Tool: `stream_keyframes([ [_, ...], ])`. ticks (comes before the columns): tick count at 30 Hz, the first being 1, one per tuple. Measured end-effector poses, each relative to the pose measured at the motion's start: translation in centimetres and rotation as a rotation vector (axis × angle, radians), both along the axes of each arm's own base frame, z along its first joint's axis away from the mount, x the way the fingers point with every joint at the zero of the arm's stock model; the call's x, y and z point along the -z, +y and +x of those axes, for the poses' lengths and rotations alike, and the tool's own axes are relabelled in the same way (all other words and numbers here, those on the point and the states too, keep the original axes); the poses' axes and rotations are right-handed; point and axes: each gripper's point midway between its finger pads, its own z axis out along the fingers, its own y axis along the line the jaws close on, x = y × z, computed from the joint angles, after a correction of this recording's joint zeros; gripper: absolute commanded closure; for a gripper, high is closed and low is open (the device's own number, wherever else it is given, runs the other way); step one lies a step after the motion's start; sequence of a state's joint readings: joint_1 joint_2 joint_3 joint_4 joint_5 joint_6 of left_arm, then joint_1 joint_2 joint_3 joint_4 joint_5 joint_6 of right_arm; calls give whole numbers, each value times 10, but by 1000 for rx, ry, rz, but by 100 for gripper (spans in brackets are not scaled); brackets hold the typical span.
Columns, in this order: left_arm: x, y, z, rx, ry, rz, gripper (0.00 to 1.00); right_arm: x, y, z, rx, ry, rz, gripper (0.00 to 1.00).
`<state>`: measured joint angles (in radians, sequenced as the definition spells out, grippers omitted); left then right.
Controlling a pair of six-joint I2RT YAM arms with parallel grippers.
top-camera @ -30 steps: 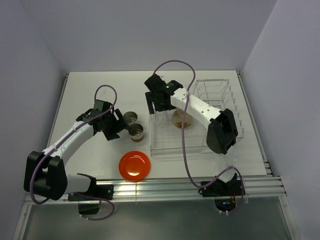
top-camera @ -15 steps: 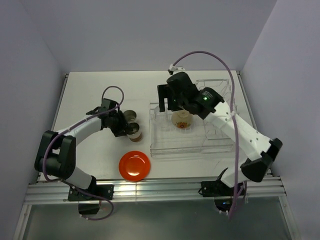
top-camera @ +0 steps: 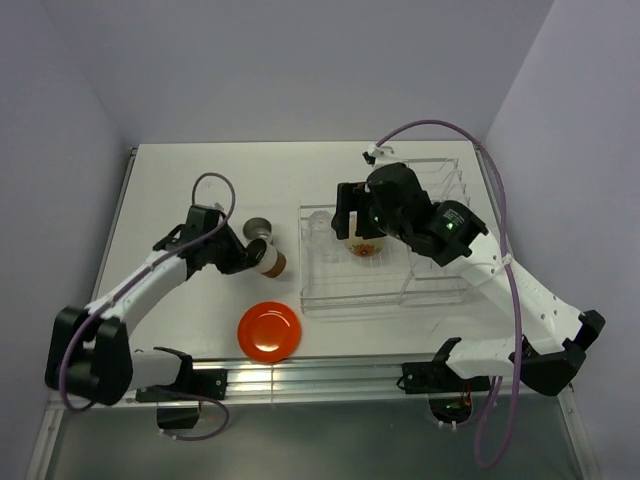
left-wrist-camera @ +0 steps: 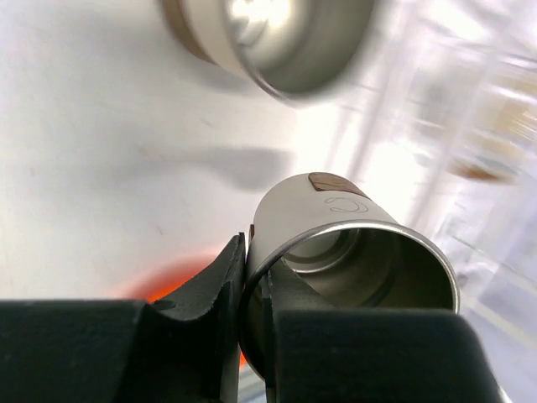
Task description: Load the mixed dishes into the dish rack
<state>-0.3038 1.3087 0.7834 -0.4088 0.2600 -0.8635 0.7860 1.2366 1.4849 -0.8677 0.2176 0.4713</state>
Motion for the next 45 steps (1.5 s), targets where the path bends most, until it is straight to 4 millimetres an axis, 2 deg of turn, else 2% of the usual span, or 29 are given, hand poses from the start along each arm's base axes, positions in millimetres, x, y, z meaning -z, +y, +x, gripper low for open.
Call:
stream_keyframes([
  [4, -63, 4, -17, -10, -167, -67, 100, 12, 14, -13, -78, 46, 53, 13],
  [11, -155, 11, -65, -15, -390, -215, 100, 4, 52, -37, -252, 76, 257, 13],
  [16, -194, 0, -99, 33, -453, -391, 100, -12, 73, -57, -372, 81, 419, 13],
  [19, -201, -12, -110, 71, -445, -522, 100, -27, 83, -72, -459, 71, 521, 13],
  [27, -188, -37, -121, 129, -316, -824, 100, -56, 97, -107, -663, 50, 717, 12],
  [31, -203, -39, -127, 155, -325, -934, 100, -67, 102, -118, -725, 37, 757, 12],
  [34, -218, -39, -133, 181, -350, -993, 100, -67, 111, -127, -764, 44, 760, 12],
  [38, -235, -37, -141, 209, -392, -1044, 100, -53, 129, -134, -785, 78, 724, 12],
  [41, -237, -36, -142, 210, -392, -1049, 100, -47, 141, -138, -798, 99, 707, 12],
  [45, -238, -36, -143, 209, -389, -1053, 100, -52, 153, -140, -807, 84, 699, 12],
])
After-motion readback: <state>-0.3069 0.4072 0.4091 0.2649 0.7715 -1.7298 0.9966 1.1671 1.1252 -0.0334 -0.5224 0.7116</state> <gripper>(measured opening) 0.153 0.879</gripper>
